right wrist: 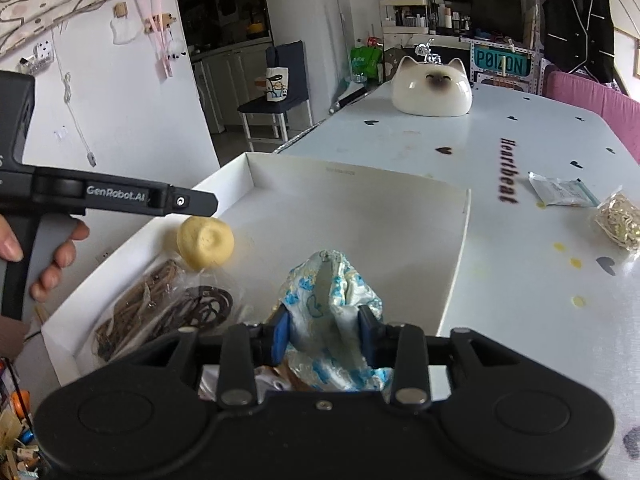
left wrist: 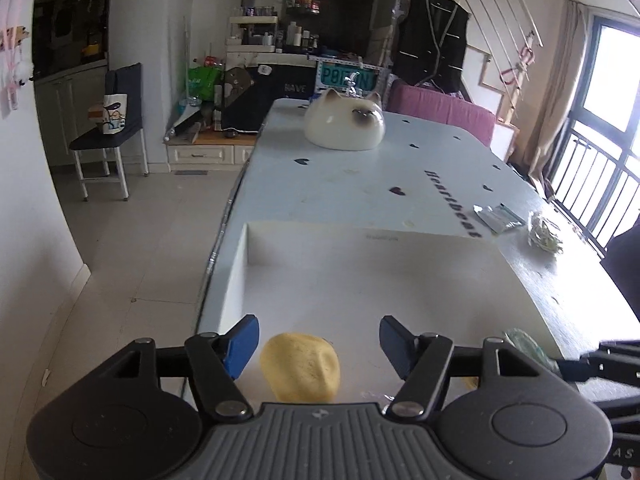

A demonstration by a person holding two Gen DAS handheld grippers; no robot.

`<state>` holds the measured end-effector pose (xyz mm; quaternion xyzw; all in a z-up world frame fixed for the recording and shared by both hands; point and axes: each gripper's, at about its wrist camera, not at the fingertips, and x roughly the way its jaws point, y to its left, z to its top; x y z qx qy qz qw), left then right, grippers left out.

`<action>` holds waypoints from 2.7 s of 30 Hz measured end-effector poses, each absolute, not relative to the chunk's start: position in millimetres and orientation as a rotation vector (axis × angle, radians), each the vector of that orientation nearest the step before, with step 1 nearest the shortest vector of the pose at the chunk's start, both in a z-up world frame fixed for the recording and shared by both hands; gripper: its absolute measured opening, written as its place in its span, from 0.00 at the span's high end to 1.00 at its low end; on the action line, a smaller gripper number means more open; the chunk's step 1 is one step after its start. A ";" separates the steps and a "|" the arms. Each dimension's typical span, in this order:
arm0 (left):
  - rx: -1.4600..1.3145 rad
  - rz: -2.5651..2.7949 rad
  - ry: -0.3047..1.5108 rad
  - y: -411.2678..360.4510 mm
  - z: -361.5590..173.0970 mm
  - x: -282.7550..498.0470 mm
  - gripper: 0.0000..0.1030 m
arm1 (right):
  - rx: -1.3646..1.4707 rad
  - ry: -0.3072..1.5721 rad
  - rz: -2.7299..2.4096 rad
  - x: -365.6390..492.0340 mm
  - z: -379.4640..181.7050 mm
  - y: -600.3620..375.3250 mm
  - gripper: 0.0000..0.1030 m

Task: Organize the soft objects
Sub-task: 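Carry the yellow ball and blue pouch into the tray and open both tools, then withdraw both tools from the tray toward the sachet and beaded cords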

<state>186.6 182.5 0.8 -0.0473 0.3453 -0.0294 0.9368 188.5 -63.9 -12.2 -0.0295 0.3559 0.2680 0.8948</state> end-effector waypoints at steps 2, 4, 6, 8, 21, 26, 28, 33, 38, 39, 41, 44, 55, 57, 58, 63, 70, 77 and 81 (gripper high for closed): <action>-0.093 -0.073 0.711 178.6 0.8 184.2 0.32 | -0.065 0.730 0.531 188.0 -9.3 -66.1 0.39; -0.091 -0.083 0.711 175.1 0.4 182.9 0.29 | -0.056 0.707 0.516 186.3 -4.2 -70.3 0.27; -0.091 -0.088 0.708 171.9 0.8 180.6 0.28 | -0.044 0.694 0.514 185.7 1.2 -74.9 0.27; -0.090 -0.097 0.708 169.7 0.4 178.3 0.27 | -0.030 0.691 0.512 185.5 5.7 -79.2 0.26; -0.065 -0.117 0.719 155.1 3.1 168.5 0.21 | -0.033 0.688 0.513 176.5 8.1 -86.4 0.27; -0.065 -0.106 0.709 154.9 10.3 158.6 0.15 | -0.033 0.679 0.516 171.1 11.9 -88.8 0.26; -0.058 -0.103 0.699 155.0 13.4 153.4 0.12 | -0.032 0.674 0.513 168.6 14.1 -90.0 0.26; -0.056 -0.081 0.687 157.1 18.9 141.3 0.04 | -0.031 0.659 0.512 160.9 19.6 -95.3 0.23; -0.059 -0.070 0.670 159.6 23.5 129.0 0.00 | -0.029 0.644 0.491 153.9 24.1 -101.6 0.09; -0.057 -0.066 0.669 159.7 23.8 127.0 0.00 | -0.026 0.642 0.485 152.8 25.0 -103.3 0.07; -0.051 -0.056 0.671 158.5 24.6 124.8 0.00 | -0.021 0.641 0.479 151.5 26.6 -106.4 0.04; -0.048 -0.051 0.670 158.0 25.7 120.4 0.00 | -0.022 0.637 0.459 149.6 28.7 -110.6 0.01; -0.042 -0.050 0.649 146.2 34.9 105.9 0.00 | -0.010 0.609 0.415 147.7 38.6 -132.7 0.00; -0.041 -0.051 0.645 142.6 37.9 104.2 0.00 | -0.009 0.602 0.413 146.4 41.5 -137.3 0.00; -0.040 -0.052 0.644 140.5 40.0 103.2 0.00 | -0.009 0.601 0.412 146.3 42.8 -139.2 0.00; -0.034 -0.048 0.634 129.0 53.7 98.0 0.00 | -0.004 0.586 0.421 148.4 51.9 -149.6 0.00; -0.036 -0.032 0.632 108.1 73.3 99.3 0.00 | 0.013 0.567 0.418 153.0 70.0 -172.9 0.00; -0.032 -0.033 0.629 79.9 99.7 113.5 0.00 | 0.028 0.543 0.367 163.2 92.2 -209.9 0.00; -0.010 -0.040 0.624 58.1 108.1 129.6 0.00 | 0.023 0.532 0.340 173.0 98.8 -230.5 0.00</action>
